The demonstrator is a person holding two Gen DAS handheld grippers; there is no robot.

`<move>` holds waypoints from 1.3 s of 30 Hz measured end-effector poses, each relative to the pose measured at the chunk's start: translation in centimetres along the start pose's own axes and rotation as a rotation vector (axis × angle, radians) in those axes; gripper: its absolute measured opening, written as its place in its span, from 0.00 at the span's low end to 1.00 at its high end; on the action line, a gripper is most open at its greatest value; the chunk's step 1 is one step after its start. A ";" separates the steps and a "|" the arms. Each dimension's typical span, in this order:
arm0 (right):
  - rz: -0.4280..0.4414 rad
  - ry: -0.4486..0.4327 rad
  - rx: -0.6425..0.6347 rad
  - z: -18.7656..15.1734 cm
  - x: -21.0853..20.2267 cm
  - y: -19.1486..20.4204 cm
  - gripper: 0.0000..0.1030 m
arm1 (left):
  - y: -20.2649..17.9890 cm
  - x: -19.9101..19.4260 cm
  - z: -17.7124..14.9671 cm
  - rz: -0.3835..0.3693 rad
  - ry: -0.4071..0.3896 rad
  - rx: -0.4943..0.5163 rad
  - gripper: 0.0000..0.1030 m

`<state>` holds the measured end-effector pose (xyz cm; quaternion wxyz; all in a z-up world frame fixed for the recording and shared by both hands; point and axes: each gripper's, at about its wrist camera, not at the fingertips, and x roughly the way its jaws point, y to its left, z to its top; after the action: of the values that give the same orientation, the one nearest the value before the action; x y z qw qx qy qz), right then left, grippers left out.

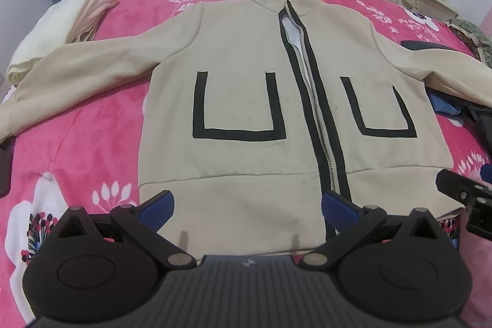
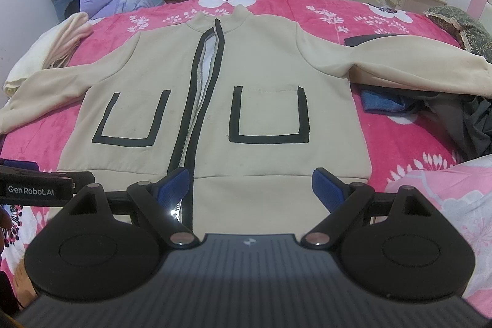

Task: Fold clothes

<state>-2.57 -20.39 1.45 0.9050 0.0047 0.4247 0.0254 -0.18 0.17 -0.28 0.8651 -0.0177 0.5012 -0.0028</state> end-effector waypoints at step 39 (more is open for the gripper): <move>-0.011 0.001 0.020 0.0 0.3 -0.4 0.85 | 0.0 0.3 0.1 0.014 0.023 -0.002 0.99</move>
<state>-2.40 -20.78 1.23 0.9047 0.0115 0.4256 0.0164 0.05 0.21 -0.55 0.8593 -0.0151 0.5112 0.0036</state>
